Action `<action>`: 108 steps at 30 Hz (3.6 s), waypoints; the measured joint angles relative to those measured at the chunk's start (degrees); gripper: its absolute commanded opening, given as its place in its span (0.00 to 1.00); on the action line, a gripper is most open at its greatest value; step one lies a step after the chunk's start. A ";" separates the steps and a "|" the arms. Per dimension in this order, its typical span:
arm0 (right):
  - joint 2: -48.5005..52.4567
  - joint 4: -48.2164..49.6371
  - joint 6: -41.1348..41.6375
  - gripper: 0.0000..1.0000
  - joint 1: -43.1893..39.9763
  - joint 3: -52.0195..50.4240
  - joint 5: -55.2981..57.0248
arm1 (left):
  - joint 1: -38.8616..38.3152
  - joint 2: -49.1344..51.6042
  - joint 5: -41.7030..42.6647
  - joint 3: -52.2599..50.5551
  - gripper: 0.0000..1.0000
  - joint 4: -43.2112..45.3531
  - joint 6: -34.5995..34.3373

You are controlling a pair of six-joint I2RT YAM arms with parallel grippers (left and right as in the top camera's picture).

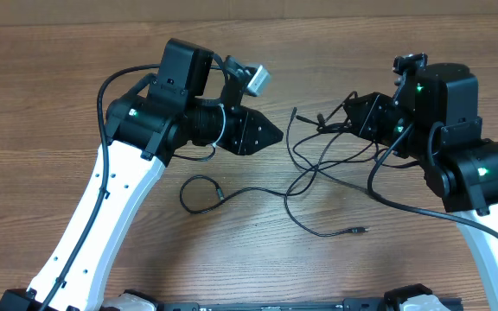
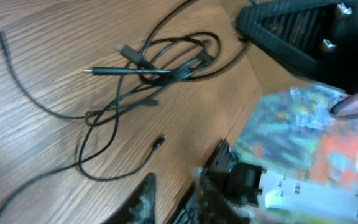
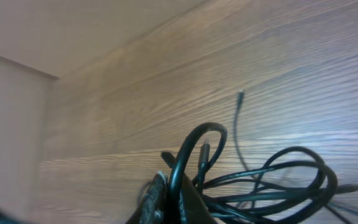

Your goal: Untangle cables

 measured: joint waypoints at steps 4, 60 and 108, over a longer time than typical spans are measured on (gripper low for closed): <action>0.00 0.35 4.28 0.04 0.00 0.00 -1.88 | -0.22 0.00 -2.25 0.00 0.40 1.05 -2.36; 0.00 -0.02 5.09 0.04 -8.66 0.00 -36.30 | -9.03 5.97 -4.26 0.00 0.13 7.04 66.47; 0.04 -8.13 1.09 0.88 -9.79 0.00 -22.62 | 0.98 5.97 6.03 0.00 0.04 5.49 48.19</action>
